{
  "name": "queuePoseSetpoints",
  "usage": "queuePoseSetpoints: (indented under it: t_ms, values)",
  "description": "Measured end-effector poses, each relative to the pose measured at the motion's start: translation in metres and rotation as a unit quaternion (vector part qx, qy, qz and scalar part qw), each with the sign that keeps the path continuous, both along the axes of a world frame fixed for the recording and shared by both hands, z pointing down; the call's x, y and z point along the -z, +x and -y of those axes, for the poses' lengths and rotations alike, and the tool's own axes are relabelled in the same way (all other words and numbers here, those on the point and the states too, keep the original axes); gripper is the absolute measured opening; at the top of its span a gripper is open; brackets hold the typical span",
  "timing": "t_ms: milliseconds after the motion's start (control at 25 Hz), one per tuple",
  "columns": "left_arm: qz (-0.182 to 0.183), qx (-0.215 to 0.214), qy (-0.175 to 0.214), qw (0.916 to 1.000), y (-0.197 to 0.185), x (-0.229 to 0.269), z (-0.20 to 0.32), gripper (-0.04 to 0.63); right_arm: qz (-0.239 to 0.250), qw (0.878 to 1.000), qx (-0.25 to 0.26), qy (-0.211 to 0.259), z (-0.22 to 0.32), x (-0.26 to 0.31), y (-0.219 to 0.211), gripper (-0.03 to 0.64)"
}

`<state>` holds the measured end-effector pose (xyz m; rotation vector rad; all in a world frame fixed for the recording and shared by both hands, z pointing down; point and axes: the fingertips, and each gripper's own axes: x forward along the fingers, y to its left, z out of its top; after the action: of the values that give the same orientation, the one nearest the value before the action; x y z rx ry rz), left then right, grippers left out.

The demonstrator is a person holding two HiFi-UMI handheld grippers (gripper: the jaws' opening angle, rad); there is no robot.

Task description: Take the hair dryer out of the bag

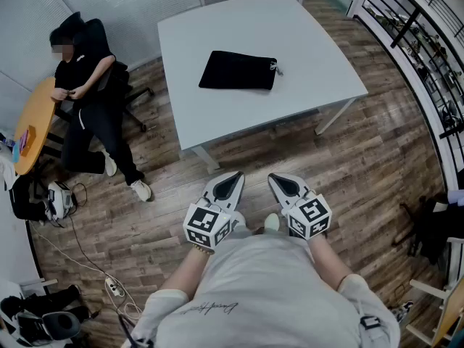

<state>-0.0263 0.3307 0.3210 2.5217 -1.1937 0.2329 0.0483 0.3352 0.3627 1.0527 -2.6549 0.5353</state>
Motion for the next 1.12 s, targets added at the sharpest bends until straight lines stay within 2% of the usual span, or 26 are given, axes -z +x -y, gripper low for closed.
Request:
queuePoseSetpoints:
  t_ms: [320,600,720,920,1120]
  values:
    - [0.007,-0.002,0.005,1.0000,-0.006,-0.002,0.010,0.011,-0.008,1.000,-0.004,0.001,0.009,0.001,-0.001,0.025]
    - [0.003,-0.009,0.014,0.9999,-0.017,0.001,0.019,0.011,0.010,1.000,-0.021,0.004,0.016,0.009,-0.011,0.023]
    - [-0.010,-0.009,0.012,0.9998,-0.029,0.002,0.024,0.011,0.005,0.999,-0.030,0.010,0.021,0.010,-0.019,0.023]
    - [-0.018,-0.008,0.016,0.9997,-0.054,0.004,0.034,0.011,0.013,0.999,-0.021,0.026,0.025,0.018,-0.044,0.023]
    - [-0.019,-0.015,0.020,0.9995,-0.058,-0.001,0.043,0.011,0.006,0.999,-0.010,0.035,0.021,0.013,-0.058,0.023]
